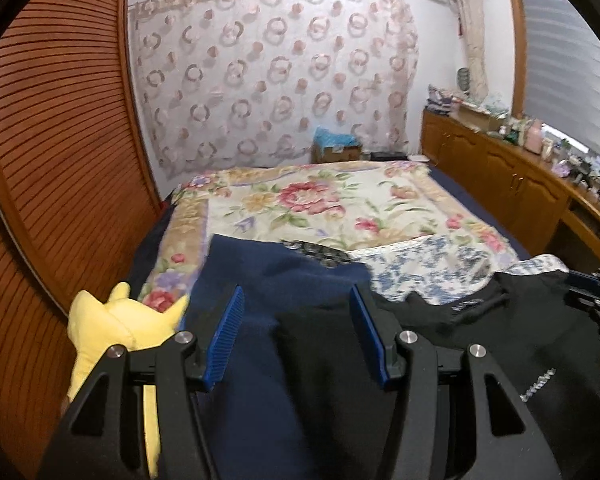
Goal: Fold small clothes
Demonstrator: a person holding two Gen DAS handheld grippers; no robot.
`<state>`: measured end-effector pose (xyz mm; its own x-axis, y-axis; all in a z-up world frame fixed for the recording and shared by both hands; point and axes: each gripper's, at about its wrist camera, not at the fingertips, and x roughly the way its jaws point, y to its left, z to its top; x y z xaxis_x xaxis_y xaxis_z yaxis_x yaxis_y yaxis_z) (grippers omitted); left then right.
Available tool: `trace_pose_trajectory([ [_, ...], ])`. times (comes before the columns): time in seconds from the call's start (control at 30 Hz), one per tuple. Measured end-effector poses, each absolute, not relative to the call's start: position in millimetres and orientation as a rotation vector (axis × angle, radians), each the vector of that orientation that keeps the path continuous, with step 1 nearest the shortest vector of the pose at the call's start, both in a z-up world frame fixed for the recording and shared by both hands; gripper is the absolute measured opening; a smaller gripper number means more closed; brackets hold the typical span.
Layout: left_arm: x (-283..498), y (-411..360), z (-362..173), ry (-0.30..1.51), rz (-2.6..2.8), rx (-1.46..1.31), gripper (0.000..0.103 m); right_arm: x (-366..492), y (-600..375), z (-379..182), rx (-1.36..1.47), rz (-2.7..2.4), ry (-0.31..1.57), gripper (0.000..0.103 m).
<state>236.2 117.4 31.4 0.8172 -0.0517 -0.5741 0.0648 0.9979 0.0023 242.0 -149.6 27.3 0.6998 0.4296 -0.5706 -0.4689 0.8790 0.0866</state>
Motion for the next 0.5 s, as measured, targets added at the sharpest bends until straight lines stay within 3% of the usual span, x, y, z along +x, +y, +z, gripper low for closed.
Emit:
trace_pose_trajectory([
  [0.07, 228, 109, 31, 0.607, -0.087, 0.010, 0.054, 238, -166, 25, -0.059, 0.465, 0.630, 0.054],
  [0.5, 188, 36, -13, 0.688, -0.248, 0.007, 0.054, 195, -308, 4, -0.002, 0.185, 0.693, 0.055],
])
